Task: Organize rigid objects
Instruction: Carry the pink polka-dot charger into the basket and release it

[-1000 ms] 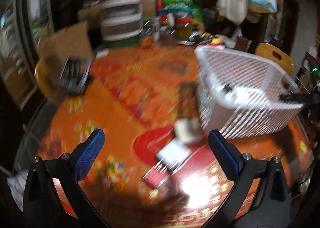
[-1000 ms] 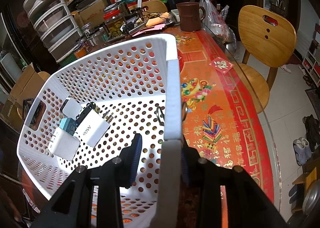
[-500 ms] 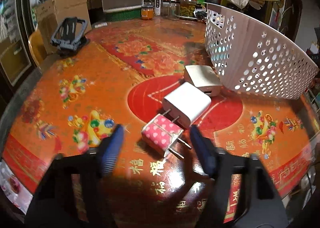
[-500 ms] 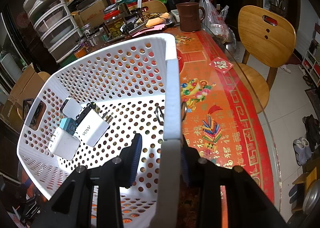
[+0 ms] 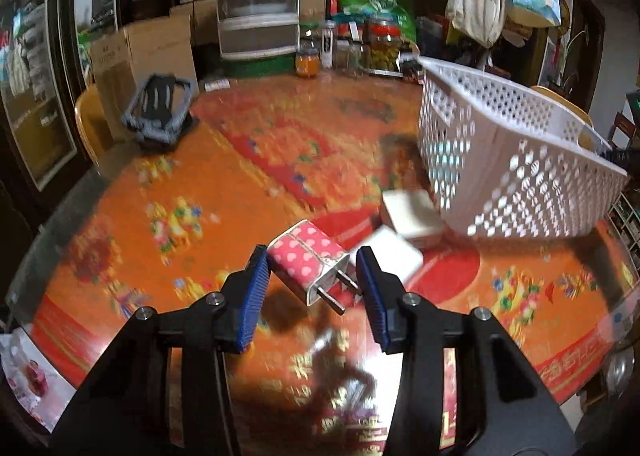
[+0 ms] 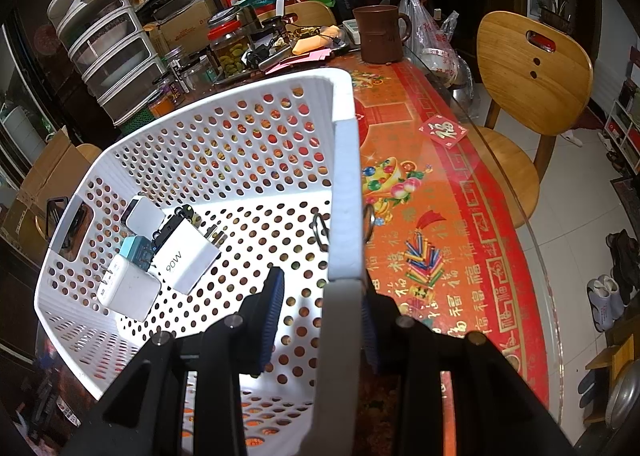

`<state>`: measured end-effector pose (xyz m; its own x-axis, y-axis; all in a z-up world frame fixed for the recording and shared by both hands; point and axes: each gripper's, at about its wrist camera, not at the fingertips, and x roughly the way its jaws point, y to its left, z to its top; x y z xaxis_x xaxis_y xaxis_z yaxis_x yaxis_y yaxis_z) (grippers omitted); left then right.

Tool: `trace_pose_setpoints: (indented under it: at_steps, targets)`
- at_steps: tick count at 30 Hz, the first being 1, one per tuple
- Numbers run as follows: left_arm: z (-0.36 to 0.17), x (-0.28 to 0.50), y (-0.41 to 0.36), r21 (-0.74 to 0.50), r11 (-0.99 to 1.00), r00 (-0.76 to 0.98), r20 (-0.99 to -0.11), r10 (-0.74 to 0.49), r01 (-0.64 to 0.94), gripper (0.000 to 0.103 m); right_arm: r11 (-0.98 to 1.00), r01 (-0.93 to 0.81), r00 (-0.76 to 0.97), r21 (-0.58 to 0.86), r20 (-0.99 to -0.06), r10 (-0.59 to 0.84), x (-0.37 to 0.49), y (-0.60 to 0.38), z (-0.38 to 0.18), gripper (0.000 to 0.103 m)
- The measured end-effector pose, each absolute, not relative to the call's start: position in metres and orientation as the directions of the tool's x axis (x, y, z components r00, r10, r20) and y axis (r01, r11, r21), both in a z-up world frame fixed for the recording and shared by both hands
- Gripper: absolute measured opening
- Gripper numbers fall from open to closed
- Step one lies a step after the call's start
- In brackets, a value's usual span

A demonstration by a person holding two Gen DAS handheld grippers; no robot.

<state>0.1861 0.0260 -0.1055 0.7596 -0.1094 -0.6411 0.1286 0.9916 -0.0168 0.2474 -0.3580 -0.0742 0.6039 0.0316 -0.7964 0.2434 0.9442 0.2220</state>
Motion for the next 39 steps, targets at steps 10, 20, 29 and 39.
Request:
trace_pose_setpoints:
  at_steps: [10, 20, 29, 39]
  targets:
    - [-0.032, 0.255, 0.029, 0.019, 0.995, 0.791, -0.609, -0.064, 0.095, 0.042, 0.944, 0.243, 0.604, 0.223, -0.796, 0.032, 0.247, -0.358, -0.074, 0.035]
    - [-0.013, 0.301, 0.002, -0.006, 0.989, 0.772, -0.624, -0.12, 0.149, 0.042, 0.945, 0.242, 0.604, 0.222, -0.796, 0.032, 0.247, -0.358, -0.074, 0.035]
    - [0.013, 0.297, -0.065, 0.018, 0.973, 0.78, -0.601, -0.174, 0.231, 0.042, 0.945, 0.241, 0.605, 0.221, -0.796, 0.032, 0.247, -0.358, -0.073, 0.035]
    - [0.015, 0.303, -0.128, 0.044, 0.953, 0.749, -0.629, -0.208, 0.301, 0.042, 0.945, 0.241, 0.605, 0.222, -0.795, 0.033, 0.247, -0.357, -0.073, 0.035]
